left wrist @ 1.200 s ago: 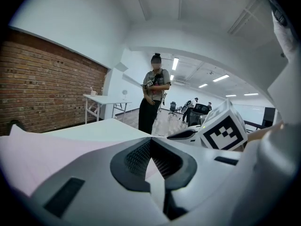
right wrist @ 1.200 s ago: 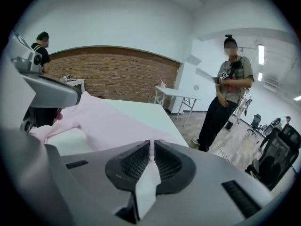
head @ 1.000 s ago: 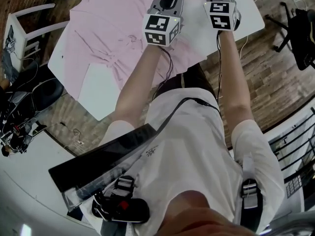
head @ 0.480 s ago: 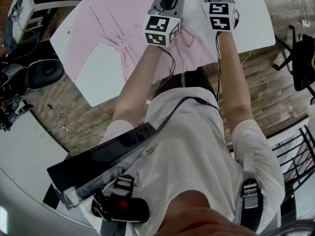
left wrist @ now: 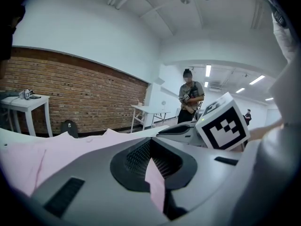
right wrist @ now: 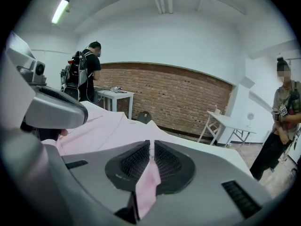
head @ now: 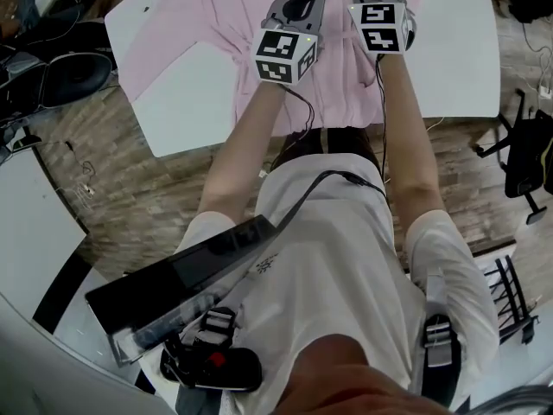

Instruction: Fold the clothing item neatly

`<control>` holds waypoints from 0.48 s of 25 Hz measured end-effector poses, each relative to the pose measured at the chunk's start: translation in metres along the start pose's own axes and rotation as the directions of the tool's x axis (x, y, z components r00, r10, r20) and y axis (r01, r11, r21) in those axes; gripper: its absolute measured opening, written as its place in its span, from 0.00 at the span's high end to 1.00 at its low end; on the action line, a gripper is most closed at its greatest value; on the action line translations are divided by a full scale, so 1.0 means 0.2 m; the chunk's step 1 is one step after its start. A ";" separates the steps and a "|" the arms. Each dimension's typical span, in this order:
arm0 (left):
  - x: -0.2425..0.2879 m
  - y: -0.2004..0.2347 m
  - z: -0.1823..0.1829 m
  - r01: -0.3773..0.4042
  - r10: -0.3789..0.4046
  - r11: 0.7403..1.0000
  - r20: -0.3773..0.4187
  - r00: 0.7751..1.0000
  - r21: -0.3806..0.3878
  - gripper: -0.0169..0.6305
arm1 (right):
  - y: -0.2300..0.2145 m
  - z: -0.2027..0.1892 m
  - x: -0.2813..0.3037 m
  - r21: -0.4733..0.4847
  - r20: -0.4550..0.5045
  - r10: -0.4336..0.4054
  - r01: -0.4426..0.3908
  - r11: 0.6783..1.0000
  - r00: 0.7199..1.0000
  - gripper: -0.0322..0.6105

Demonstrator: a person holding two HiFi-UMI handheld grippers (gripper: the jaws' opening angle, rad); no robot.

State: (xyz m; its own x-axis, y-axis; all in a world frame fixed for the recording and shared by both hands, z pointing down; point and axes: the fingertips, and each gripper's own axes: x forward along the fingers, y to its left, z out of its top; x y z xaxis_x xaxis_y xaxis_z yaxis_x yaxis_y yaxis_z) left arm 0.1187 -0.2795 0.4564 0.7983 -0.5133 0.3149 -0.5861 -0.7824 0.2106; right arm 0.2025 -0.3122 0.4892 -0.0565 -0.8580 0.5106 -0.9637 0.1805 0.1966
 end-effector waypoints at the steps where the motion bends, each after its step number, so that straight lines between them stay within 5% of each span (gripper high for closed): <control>1: -0.04 0.04 -0.01 -0.017 0.017 1.000 0.002 1.000 -0.006 0.99 | 0.06 0.03 0.03 -0.009 0.005 0.017 -0.017 1.000 1.000 0.90; 12: -0.40 0.42 -0.08 -0.186 0.187 0.980 0.005 0.982 -0.067 0.99 | 0.66 0.24 0.24 -0.108 0.036 0.206 -0.201 0.974 0.978 0.89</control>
State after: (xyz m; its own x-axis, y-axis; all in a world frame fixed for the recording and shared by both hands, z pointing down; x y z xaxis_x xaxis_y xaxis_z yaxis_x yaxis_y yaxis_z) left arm 0.0030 -0.2991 0.4634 0.6755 -0.6524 0.3437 -0.7323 -0.6479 0.2096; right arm 0.0607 -0.3537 0.4994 -0.2637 -0.8192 0.5093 -0.8986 0.4006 0.1791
